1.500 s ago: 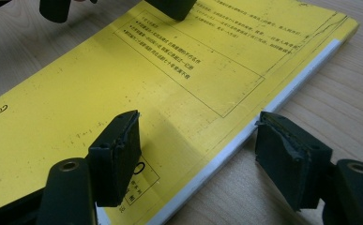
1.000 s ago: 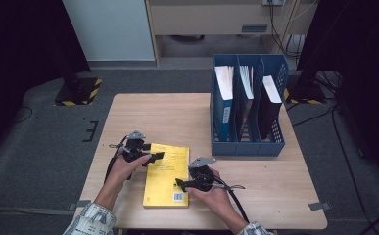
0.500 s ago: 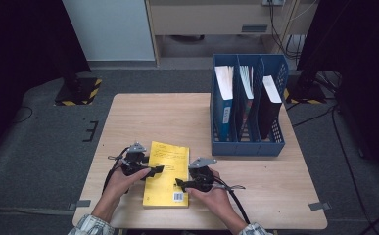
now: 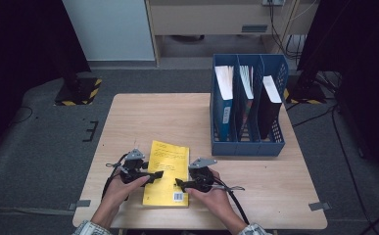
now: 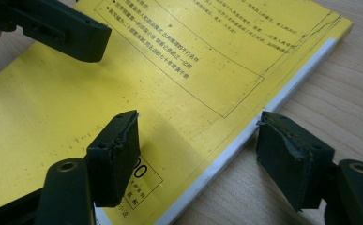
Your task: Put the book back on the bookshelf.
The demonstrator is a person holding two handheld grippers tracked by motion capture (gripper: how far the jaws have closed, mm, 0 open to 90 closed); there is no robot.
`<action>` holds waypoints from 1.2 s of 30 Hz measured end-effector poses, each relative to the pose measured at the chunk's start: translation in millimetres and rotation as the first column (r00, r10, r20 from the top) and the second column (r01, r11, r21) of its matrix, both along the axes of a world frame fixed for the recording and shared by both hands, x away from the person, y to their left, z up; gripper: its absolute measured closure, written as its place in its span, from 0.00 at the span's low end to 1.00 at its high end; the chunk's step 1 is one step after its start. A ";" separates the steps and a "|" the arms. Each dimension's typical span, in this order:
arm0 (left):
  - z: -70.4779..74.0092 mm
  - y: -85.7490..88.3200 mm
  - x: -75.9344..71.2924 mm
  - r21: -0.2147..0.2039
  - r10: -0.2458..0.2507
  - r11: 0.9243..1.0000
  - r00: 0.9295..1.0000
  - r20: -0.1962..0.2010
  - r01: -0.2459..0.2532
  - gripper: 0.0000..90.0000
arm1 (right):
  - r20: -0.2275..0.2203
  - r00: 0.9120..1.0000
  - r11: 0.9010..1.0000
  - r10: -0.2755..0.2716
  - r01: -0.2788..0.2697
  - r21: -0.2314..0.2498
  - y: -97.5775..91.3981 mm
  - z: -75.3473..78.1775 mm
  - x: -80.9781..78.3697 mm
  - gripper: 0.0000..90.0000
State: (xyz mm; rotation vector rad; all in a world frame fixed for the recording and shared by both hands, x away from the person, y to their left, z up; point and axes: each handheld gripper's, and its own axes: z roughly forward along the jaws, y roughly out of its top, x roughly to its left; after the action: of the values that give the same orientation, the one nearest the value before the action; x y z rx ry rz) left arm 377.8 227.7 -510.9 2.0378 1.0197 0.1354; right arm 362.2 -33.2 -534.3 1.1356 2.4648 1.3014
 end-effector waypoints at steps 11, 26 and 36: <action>-1.6 -11.8 0.6 0.041 -0.035 0.999 0.999 0.016 0.034 0.35 | 0.000 1.000 1.000 0.003 -0.003 0.004 -0.1 -0.1 0.5 0.33; -1.5 -20.2 0.5 0.062 -0.028 0.998 0.999 0.024 0.026 0.44 | 0.003 1.000 1.000 0.014 -0.014 0.002 -1.0 -0.4 1.6 0.33; -0.6 -13.6 1.3 0.019 -0.001 1.000 1.000 0.031 0.001 0.67 | -0.017 1.000 1.000 0.008 -0.007 0.015 -1.2 -2.2 3.2 0.28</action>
State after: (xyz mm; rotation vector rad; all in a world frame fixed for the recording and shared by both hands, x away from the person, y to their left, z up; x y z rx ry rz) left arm 379.1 214.1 -511.5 2.0476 1.0013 0.1768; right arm 365.4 -34.4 -536.6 1.1470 2.4782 1.3197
